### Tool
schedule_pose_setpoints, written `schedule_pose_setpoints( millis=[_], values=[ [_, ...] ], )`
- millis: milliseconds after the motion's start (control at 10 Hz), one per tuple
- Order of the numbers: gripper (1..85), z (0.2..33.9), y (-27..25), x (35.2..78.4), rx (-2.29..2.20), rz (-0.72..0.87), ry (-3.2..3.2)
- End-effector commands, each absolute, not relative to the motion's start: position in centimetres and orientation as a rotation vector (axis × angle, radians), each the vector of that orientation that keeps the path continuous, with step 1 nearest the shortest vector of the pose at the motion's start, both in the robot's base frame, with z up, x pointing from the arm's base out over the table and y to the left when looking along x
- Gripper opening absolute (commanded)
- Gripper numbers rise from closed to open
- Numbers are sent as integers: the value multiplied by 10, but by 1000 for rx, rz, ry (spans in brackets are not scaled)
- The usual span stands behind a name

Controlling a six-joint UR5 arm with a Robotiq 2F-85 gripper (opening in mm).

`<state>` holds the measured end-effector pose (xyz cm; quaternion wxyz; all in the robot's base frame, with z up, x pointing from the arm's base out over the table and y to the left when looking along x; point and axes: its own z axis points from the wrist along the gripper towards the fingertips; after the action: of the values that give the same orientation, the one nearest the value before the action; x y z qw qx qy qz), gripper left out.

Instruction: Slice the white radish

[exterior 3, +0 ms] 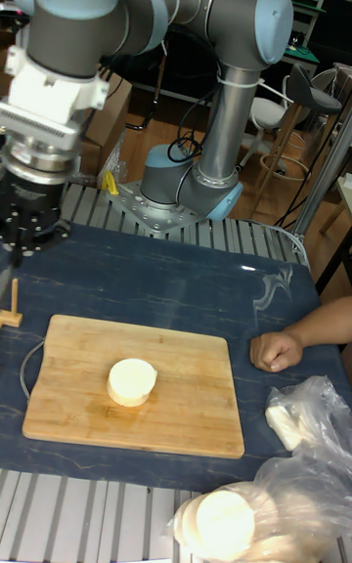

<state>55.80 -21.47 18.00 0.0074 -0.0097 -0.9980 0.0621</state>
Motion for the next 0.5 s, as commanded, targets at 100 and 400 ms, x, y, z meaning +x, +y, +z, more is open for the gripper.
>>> schedule_pose_setpoints(
  millis=[100,400],
  values=[
    [10,188,-140,575,-130,16,-3176],
    [10,183,-140,575,-162,90,-3183]
  ],
)
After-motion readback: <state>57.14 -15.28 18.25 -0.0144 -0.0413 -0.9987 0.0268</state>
